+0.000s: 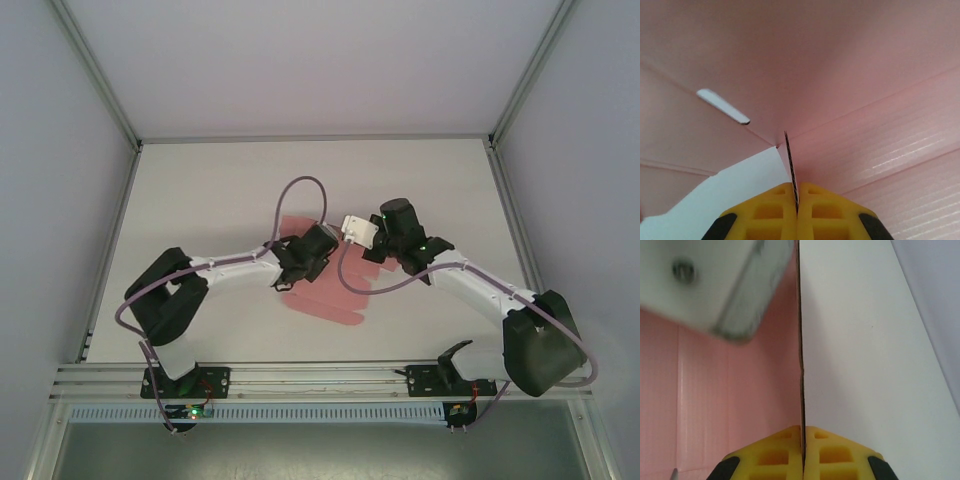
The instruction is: Assemble paper box
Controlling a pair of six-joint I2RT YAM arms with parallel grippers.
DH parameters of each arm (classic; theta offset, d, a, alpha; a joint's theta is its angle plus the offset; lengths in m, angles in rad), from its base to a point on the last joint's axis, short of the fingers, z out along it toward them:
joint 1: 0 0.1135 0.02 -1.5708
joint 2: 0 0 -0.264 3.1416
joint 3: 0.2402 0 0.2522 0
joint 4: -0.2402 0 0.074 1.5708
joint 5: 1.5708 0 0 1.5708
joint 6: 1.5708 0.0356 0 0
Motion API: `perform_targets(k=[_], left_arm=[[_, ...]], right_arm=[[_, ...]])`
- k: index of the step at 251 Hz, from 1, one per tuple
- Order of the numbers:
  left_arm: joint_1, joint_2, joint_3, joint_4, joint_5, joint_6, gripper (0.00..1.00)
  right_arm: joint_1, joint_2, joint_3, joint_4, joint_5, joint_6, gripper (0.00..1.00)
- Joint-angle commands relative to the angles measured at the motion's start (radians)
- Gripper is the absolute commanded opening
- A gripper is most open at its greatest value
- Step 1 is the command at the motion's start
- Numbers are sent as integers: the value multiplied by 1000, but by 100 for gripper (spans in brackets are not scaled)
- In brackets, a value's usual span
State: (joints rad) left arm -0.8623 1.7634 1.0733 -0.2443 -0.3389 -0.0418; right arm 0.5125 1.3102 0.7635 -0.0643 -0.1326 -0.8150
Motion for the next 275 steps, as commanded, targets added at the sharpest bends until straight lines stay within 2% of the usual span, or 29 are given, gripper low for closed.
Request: perform_targets(k=[1,37,76,109,117,135,181,203,208,244,275], left_arm=[[-76,9,70,103,-16,26,0],[-76,-19,30,171,57,-22,0],[-64,-69,-21,191,49,-37,5],[-53,-102,-58,166,31,-62,14],[-52,-118,-72,161,32,-74,20],[-42,-165,-105,150,65,-90,21],[0,-303,-170,122,96,-126,59],[34,-367,-192,110,92,-156,89],[44,-382,-195,106,95,-164,99],[129,-496,-220,91,103,-210,100],[283,-549,-243,75,108,-301,100]], right_arm=[[50,-7,-40,70,-12,-53,0],[52,-8,-50,88,15,-69,0],[51,-20,-64,104,28,-85,0],[51,-16,-91,136,73,-111,0],[50,-12,-97,143,88,-120,0],[51,-5,-100,147,120,-130,0],[56,-5,-106,172,138,-143,0],[60,-20,-122,198,133,-147,0],[60,-22,-124,201,132,-149,0],[62,-26,-126,201,130,-150,0],[64,-28,-128,203,114,-152,0]])
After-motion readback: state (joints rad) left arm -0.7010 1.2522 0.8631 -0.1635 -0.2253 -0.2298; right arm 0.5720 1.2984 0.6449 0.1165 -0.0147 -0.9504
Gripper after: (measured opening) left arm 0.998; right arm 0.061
